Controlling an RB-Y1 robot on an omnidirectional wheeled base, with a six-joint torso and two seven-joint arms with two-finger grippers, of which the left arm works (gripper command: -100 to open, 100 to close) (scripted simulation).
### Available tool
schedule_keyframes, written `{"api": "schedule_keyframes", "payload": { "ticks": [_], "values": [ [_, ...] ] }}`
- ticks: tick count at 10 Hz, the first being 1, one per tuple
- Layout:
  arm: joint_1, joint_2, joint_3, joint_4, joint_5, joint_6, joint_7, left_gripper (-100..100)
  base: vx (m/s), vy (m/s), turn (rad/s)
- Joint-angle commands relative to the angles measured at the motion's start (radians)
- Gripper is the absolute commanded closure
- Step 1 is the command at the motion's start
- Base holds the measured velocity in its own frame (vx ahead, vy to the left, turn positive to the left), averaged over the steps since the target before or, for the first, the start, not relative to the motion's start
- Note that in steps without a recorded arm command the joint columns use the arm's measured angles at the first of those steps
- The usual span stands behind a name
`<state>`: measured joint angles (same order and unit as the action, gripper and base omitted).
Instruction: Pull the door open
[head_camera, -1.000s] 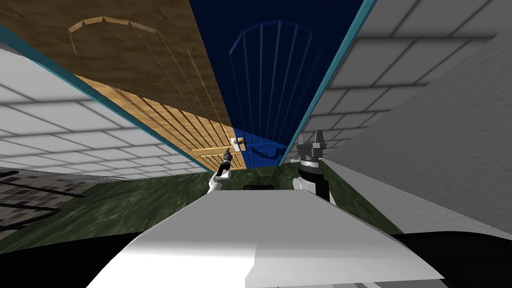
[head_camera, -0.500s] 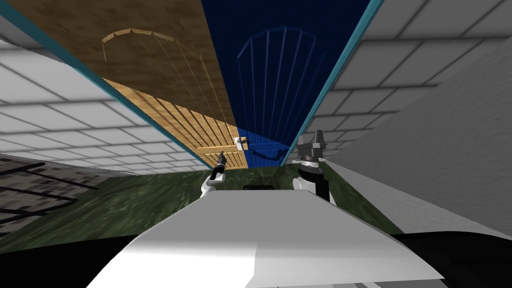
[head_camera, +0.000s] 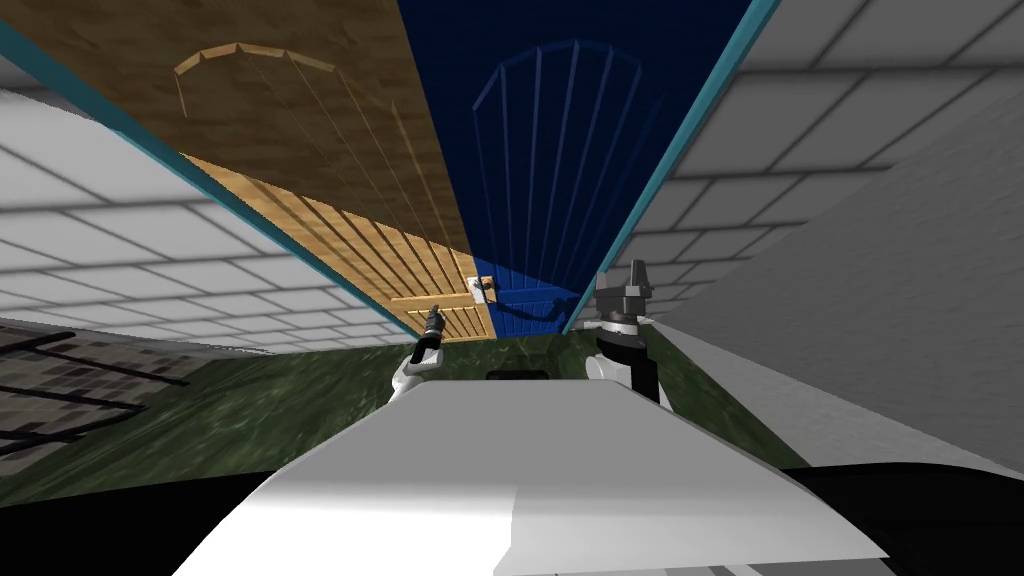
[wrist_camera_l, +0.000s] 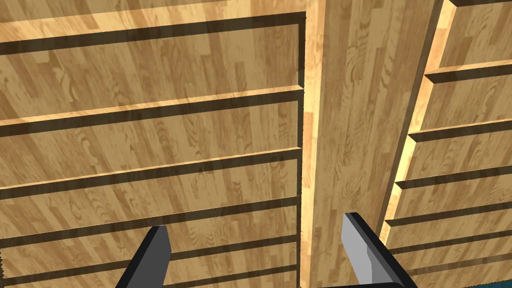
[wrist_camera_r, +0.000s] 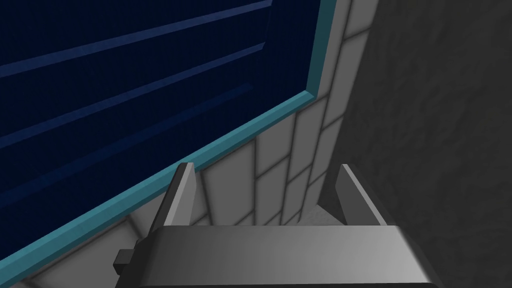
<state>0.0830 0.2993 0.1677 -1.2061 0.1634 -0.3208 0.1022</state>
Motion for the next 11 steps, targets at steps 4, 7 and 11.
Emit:
{"api": "schedule_keyframes", "payload": {
  "ticks": [4,7,11],
  "values": [
    [-0.036,0.001,-0.014,0.023,0.004,-0.022,0.015,-100,0.195,0.02,-0.123],
    [-0.071,-0.024,-0.051,0.01,-0.001,-0.027,0.018,-100,0.233,-0.076,-0.191],
    [-0.056,-0.022,-0.045,-0.001,-0.001,-0.024,0.016,100,0.003,-0.004,-0.006]
  ]
}}
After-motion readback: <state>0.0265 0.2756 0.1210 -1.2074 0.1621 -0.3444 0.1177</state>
